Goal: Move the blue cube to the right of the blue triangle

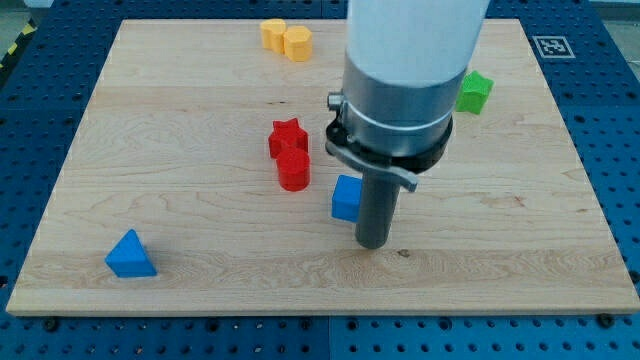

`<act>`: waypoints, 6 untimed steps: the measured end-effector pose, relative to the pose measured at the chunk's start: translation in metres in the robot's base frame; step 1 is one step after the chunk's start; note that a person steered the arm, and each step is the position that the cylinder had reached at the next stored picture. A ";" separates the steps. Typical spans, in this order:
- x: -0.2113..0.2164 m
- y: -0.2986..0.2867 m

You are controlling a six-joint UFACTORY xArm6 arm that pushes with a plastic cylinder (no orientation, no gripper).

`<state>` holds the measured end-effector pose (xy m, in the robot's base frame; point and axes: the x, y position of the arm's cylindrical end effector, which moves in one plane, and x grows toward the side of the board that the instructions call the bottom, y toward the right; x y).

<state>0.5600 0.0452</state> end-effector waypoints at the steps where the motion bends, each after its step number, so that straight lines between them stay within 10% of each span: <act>1: -0.028 0.043; 6: -0.023 -0.062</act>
